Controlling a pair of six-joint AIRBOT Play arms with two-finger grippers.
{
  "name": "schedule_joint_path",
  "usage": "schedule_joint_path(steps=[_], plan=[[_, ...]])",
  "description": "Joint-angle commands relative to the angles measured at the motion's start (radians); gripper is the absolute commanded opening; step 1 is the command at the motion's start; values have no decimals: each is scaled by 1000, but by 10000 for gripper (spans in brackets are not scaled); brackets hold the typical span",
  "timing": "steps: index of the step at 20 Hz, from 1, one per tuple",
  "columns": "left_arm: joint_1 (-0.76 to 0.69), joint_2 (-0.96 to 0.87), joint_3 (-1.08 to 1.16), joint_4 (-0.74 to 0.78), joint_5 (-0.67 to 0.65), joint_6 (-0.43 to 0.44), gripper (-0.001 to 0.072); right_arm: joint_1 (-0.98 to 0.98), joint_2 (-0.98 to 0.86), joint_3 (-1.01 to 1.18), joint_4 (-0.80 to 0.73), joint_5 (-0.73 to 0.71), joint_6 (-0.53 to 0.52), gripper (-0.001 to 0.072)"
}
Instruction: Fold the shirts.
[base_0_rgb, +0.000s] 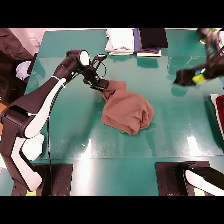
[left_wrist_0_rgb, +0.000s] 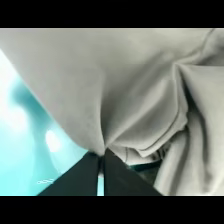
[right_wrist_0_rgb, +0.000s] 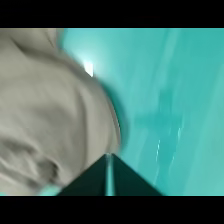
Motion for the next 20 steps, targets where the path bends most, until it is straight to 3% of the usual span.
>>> schedule_joint_path(steps=[1,4,9,10,12,13,16,20], plan=[[0,0,26,24,-36,15,23,1,-34,-220,82,-47,20,468],[0,0,26,24,-37,14,23,33,-133,-316,177,-117,34,468],[0,0,26,25,-51,18,23,139,-236,-327,190,-251,63,444],[0,0,26,26,-52,18,23,143,-248,-327,188,-260,64,378],[0,0,27,32,-56,18,23,143,-245,-327,179,-272,63,104],[0,3,27,33,-59,18,23,143,-227,-327,151,-280,60,16],[0,68,29,68,-24,17,22,143,-124,-285,26,-282,61,15],[0,275,121,149,3,29,22,131,60,-40,-109,-204,60,14]])
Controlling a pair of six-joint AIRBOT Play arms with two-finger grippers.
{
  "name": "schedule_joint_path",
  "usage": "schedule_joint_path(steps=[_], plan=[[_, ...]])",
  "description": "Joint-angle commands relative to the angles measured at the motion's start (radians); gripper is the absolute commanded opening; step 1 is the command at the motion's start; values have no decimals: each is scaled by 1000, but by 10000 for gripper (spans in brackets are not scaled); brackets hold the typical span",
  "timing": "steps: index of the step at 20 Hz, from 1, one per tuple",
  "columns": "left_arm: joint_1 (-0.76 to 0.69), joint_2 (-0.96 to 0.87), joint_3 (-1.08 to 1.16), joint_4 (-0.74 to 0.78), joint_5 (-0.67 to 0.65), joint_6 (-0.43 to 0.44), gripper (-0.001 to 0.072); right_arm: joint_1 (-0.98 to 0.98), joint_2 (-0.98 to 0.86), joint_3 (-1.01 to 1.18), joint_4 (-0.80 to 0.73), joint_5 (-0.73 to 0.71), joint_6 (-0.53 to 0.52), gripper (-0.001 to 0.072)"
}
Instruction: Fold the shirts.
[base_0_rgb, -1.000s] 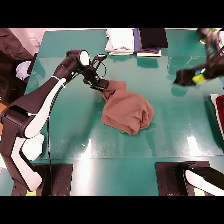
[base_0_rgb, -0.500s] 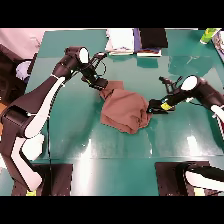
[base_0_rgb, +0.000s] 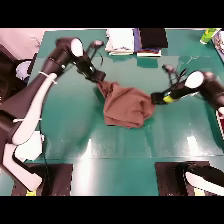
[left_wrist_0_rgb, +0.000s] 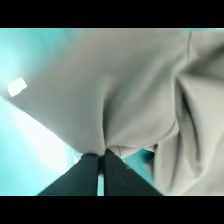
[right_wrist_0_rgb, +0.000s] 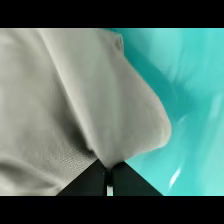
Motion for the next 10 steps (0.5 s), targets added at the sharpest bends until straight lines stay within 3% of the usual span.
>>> schedule_joint_path(steps=[1,6,10], plan=[[0,190,74,59,32,26,23,-18,149,214,-110,59,1,14],[0,565,78,65,106,26,22,-50,318,495,-111,90,1,14],[0,764,78,67,167,25,22,-51,360,664,-119,142,1,14]])
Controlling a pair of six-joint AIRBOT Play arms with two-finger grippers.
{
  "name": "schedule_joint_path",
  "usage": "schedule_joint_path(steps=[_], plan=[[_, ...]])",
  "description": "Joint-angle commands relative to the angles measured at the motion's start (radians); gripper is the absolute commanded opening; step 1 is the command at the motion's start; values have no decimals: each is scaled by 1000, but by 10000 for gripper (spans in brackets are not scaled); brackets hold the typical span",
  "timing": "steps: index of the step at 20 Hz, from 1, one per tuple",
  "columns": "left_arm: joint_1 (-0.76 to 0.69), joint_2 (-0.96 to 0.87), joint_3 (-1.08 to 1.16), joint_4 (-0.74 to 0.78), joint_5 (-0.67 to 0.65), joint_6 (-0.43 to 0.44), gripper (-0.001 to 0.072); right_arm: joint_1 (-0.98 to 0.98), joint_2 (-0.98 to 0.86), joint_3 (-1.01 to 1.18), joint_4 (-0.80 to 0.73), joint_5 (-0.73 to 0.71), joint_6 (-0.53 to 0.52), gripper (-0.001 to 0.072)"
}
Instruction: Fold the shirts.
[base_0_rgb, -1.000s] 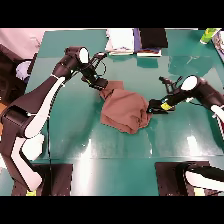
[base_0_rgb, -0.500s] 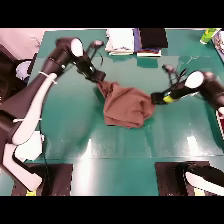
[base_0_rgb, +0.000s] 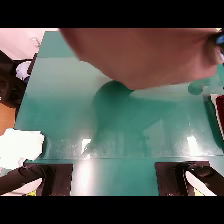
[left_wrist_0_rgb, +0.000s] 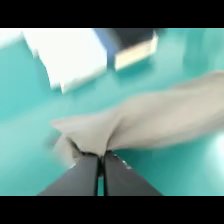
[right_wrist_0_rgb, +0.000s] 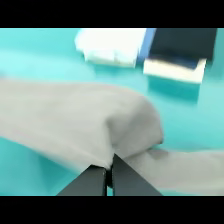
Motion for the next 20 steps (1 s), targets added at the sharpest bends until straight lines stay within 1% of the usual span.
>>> schedule_joint_path(steps=[1,4,6,9,11,13,15,18,20], plan=[[1,175,4,11,71,1,22,-5,37,165,-18,48,1,14],[1,213,4,14,140,2,22,-5,-13,293,-18,101,1,14],[1,205,3,47,165,14,22,-5,-71,376,-15,150,1,14],[1,136,-34,208,146,8,22,-5,-171,431,-9,205,1,13],[1,53,-60,278,99,8,22,-5,-219,352,-6,207,2,14],[1,-72,-64,309,47,9,22,-5,-287,251,-7,218,2,13],[1,-212,-79,314,44,9,22,-5,-370,146,-7,200,1,14],[11,-436,-86,304,55,-1,23,-5,-498,-5,-6,91,1,14],[43,-571,-86,256,48,-23,23,2,-581,-79,-6,0,1,14]])
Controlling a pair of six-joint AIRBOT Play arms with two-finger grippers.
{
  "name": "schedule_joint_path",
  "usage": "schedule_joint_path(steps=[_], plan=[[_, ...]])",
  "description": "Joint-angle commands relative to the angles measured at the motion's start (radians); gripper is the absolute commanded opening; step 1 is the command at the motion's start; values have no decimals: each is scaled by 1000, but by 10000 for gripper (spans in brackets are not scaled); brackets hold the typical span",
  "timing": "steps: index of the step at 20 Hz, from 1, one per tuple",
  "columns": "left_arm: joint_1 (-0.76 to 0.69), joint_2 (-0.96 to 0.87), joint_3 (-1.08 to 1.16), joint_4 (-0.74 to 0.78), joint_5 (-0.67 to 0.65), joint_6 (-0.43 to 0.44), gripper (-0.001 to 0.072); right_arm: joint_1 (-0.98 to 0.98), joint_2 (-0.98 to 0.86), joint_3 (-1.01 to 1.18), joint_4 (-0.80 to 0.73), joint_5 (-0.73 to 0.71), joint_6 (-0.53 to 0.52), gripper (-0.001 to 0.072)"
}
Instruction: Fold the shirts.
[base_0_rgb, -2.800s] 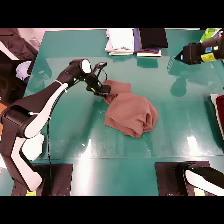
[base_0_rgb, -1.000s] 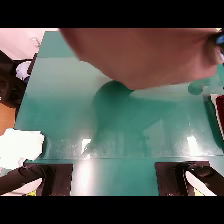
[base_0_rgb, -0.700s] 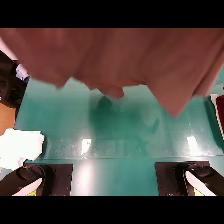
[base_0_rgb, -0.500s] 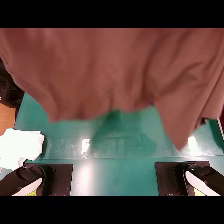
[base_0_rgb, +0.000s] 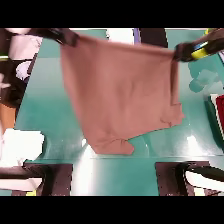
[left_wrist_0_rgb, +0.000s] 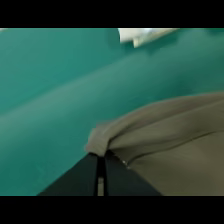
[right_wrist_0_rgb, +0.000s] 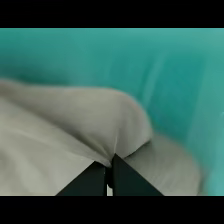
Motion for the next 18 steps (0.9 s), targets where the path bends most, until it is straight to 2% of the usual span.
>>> schedule_joint_path(steps=[1,6,7,8,9,10,13,16,18], plan=[[45,-239,-5,-74,-19,-39,23,7,-146,-132,12,-143,0,15],[114,-345,-5,-229,-50,-68,27,8,-278,-95,119,-172,-1,17],[118,-344,0,-230,-71,-68,223,8,-281,-82,118,-172,-2,44],[124,-343,9,-230,-102,-68,512,7,-280,-65,117,-176,-2,271],[132,-341,26,-230,-151,-68,539,0,-280,-37,116,-168,-2,478],[142,-336,41,-230,-201,-68,502,-10,-280,-2,115,-138,-2,481],[160,-262,32,-224,-316,-55,492,-55,-231,35,78,-31,-39,467],[156,-135,-109,-246,-319,-55,491,-132,-84,-135,-49,0,-43,451],[156,-43,-258,-295,-288,-63,491,-217,19,-283,-78,12,-46,451]])
